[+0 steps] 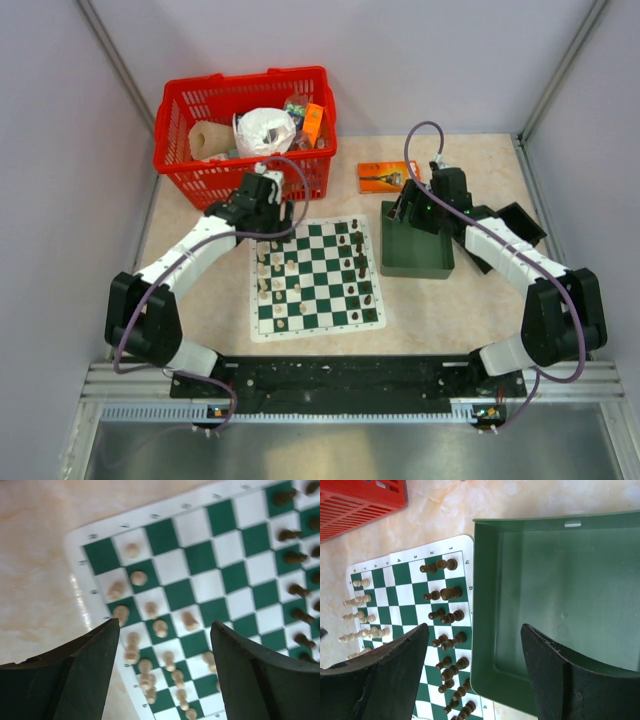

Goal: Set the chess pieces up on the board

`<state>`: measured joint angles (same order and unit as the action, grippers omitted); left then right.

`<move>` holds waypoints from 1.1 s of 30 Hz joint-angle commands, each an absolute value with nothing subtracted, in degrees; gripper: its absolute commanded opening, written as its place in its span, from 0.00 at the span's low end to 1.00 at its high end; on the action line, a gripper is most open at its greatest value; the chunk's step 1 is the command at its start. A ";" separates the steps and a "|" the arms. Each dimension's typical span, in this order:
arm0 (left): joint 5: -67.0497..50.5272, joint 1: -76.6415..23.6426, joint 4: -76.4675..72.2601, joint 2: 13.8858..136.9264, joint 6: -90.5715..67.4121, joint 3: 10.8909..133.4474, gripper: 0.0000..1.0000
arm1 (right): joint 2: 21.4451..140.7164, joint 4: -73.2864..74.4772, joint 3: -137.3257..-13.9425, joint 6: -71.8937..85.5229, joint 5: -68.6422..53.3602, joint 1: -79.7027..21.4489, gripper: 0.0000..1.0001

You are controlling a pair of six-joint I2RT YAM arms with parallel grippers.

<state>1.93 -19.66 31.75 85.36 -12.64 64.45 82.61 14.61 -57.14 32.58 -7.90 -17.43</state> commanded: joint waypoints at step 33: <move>3.08 -37.71 33.31 88.50 -15.47 55.28 0.49 | 80.07 14.24 -58.45 32.17 -8.17 -17.23 0.74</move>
<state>0.99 -37.47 35.88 87.37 -15.51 55.22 82.13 14.76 -57.12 32.58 -7.90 -17.43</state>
